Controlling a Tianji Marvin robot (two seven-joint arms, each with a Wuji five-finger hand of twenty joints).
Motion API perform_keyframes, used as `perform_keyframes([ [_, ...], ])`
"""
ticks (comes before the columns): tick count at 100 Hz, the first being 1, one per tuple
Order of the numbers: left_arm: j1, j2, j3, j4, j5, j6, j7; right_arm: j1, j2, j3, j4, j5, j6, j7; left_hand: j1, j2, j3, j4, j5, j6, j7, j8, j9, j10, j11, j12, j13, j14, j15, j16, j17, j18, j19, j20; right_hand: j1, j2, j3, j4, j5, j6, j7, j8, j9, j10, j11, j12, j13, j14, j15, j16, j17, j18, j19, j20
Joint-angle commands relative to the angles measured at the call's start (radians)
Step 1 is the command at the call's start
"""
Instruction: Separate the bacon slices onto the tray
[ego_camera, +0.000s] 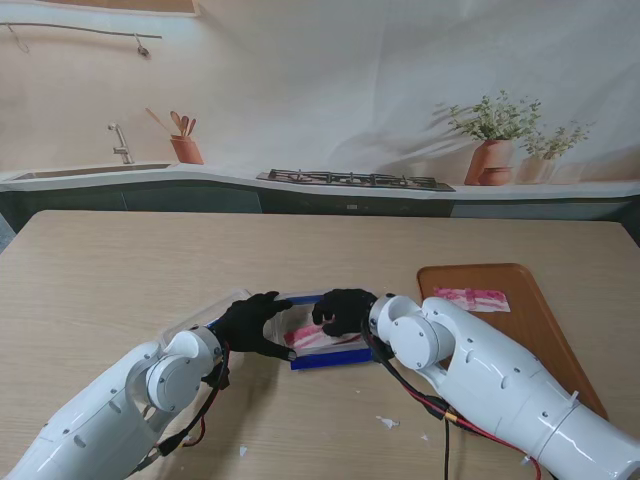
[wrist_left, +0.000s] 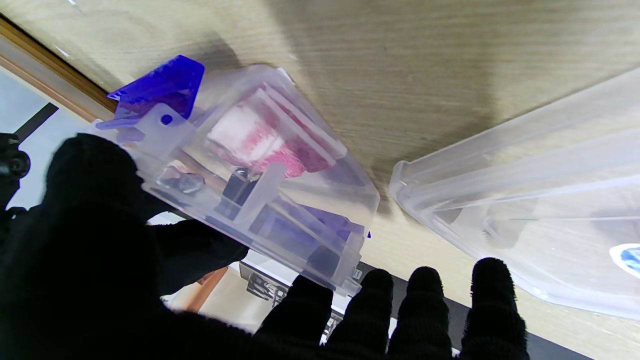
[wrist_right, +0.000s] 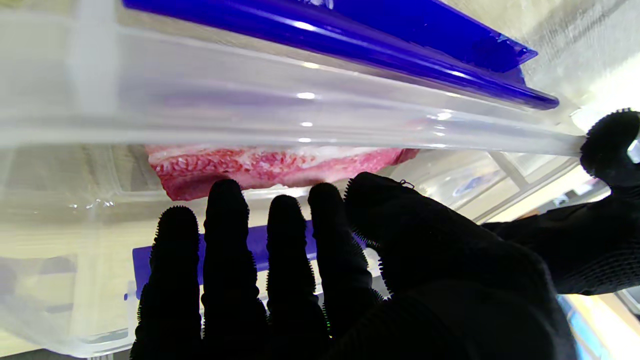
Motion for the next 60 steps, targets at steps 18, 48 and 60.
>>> perform_keyframes([
  [18,0.012,0.003,0.008,0.015,0.003,0.002,-0.024,0.005,-0.015,-0.019,0.027,-0.027,-0.004,-0.019,0.101,-0.002,0.124,0.018,-0.012,0.053,-0.005,-0.011,0.018,-0.091,0.029,-0.002,-0.033,-0.012,-0.02,-0.008,-0.01,0.002,-0.038,0.014,0.01,0.027,0.003,0.042,-0.045,0.008,-0.018,-0.013,-0.065,-0.007,0.012,0.005,-0.077,0.003,-0.046,-0.019,-0.053,-0.032,-0.03,-0.014],
  [48,0.011,0.003,0.009,0.016,0.003,0.003,-0.025,0.035,-0.005,-0.046,0.036,-0.011,-0.011,0.037,0.102,-0.002,0.123,0.019,-0.011,0.053,-0.005,-0.011,0.019,-0.091,0.03,-0.002,-0.033,-0.012,-0.02,-0.008,-0.01,0.003,-0.039,0.014,-0.006,0.008,-0.021,0.039,-0.018,-0.102,-0.006,-0.009,-0.106,-0.037,0.0,-0.002,-0.124,-0.014,-0.082,-0.038,-0.083,-0.032,-0.091,-0.02],
  [60,0.01,0.003,0.009,0.016,0.003,0.001,-0.025,0.032,-0.006,-0.041,0.039,-0.041,-0.035,0.012,0.101,-0.002,0.123,0.019,-0.012,0.052,-0.005,-0.011,0.019,-0.093,0.03,-0.002,-0.033,-0.013,-0.02,-0.008,-0.01,0.003,-0.038,0.015,-0.021,-0.004,-0.025,0.038,-0.045,-0.158,-0.014,-0.011,-0.123,-0.048,0.008,0.008,-0.138,-0.022,-0.081,-0.038,-0.093,-0.033,-0.107,-0.016],
])
